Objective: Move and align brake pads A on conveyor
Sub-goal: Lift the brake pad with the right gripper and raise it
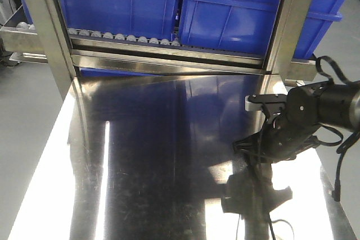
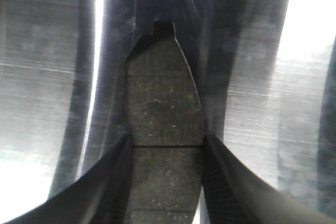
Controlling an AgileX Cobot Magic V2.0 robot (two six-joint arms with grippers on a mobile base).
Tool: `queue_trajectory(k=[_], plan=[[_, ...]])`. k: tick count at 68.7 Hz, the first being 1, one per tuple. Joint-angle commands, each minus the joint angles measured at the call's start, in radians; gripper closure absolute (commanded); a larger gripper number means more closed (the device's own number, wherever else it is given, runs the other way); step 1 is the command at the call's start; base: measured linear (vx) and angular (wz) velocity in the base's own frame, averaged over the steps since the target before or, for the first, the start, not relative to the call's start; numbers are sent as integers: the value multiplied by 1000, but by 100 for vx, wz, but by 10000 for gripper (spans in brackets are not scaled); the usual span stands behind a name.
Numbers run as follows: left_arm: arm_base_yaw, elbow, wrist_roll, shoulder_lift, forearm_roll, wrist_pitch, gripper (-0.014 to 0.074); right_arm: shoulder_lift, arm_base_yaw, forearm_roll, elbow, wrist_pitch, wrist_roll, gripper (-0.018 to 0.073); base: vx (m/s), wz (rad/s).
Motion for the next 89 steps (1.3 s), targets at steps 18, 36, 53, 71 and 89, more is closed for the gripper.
queue_trajectory(k=[18,36,53,71,89], plan=[[-5,-30,-10,8,-8,-101,557,-357,-2,-12,116,-125,-12,568,0,0],[-5,-30,-10,8,-8,-101,557,-719,-2,-45,271,-176,-12,568,0,0],[-5,-30,-10,8,-8,-101,557,-1035,-2,-115,450,-267,-12,568,0,0],[-5,-30,-10,8,-8,-101,557,-1342,-2,-116,625,-352,-12,568,0,0],[-5,-30,-10,8,-8,-101,557,-1452,-2,-116,664,-415,-12,564,0,0]])
